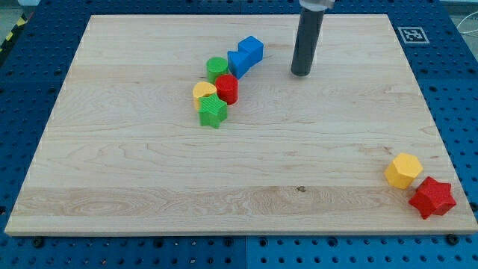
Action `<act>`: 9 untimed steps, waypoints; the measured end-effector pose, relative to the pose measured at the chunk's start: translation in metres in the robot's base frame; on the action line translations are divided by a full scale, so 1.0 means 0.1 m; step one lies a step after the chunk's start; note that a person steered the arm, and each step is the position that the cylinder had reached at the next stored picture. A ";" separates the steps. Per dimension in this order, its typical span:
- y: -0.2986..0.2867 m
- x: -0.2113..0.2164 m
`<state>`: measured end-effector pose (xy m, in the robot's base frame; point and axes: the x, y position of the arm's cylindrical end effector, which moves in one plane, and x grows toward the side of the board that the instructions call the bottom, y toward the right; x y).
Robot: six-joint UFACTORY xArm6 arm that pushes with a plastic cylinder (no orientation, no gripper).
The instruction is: Slide the blue cube towards the center
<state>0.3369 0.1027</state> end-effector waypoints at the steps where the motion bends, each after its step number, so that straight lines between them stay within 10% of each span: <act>1: -0.12 -0.36; 5: -0.85 -1.10; 9: -0.79 -0.31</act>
<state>0.3062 0.0234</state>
